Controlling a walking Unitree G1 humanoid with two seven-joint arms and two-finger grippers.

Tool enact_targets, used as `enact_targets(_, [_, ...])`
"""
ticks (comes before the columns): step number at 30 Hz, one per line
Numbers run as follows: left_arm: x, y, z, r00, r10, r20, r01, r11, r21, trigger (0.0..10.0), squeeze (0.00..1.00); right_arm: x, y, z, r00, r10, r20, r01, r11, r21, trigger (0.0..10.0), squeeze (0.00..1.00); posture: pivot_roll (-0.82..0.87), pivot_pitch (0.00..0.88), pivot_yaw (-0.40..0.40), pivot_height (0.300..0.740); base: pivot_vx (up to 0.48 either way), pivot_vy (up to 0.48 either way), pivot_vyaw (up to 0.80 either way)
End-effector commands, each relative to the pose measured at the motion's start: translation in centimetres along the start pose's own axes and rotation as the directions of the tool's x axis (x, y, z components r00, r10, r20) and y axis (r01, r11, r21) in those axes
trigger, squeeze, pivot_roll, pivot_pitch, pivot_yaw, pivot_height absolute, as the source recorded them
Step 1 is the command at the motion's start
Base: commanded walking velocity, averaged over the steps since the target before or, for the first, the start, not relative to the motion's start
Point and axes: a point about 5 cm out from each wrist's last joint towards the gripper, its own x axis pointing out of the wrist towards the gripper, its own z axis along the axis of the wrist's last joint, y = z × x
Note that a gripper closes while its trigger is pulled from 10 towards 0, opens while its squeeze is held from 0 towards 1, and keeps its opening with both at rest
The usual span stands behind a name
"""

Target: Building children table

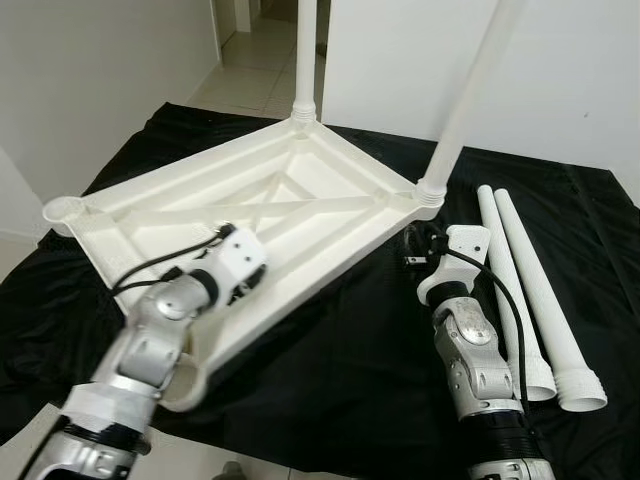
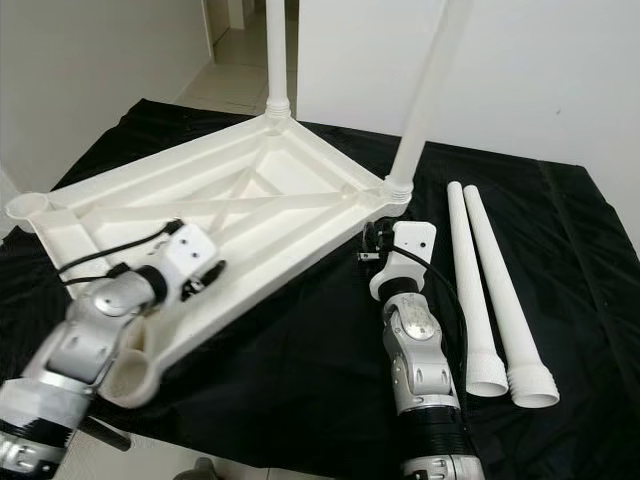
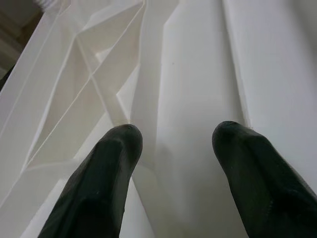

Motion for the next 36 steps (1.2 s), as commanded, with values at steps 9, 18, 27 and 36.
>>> enact_targets(9, [2.2, -3.7, 1.7, 0.990, -0.133, 0.035, 0.134, 0.991, -0.015, 10.0, 0.00, 0.2, 0.0, -0.2, 1.000, -0.018, -0.010, 0.018, 1.000, 0.007, 10.0, 0.00, 0.13, 0.015, -0.037, 0.740, 0.000, 0.000, 0.00])
enact_targets(18, [1.0, 0.1, 2.3, 0.990, -0.056, 0.127, 0.066, 0.995, -0.075, 10.0, 0.00, -0.2, -0.2, -0.5, 0.999, -0.033, -0.019, 0.033, 0.999, 0.007, 10.0, 0.00, 0.12, 0.013, -0.033, 0.740, 0.000, 0.000, 0.00])
enact_targets(27, [-1.7, 3.7, 1.9, 0.988, 0.000, 0.157, 0.012, 0.997, -0.079, 10.0, 0.00, -0.4, -0.2, -0.6, 0.999, -0.033, -0.024, 0.033, 0.999, 0.009, 10.0, 0.00, 0.13, 0.023, -0.031, 0.740, 0.000, 0.000, 0.00])
enact_targets(36, [-4.9, 3.3, -0.4, 0.981, -0.180, 0.066, 0.182, 0.983, -0.023, 10.0, 0.00, -0.6, -0.2, -0.7, 0.999, -0.034, -0.029, 0.034, 0.999, 0.008, 10.0, 0.00, 0.14, 0.037, -0.034, 0.740, 0.000, 0.000, 0.00])
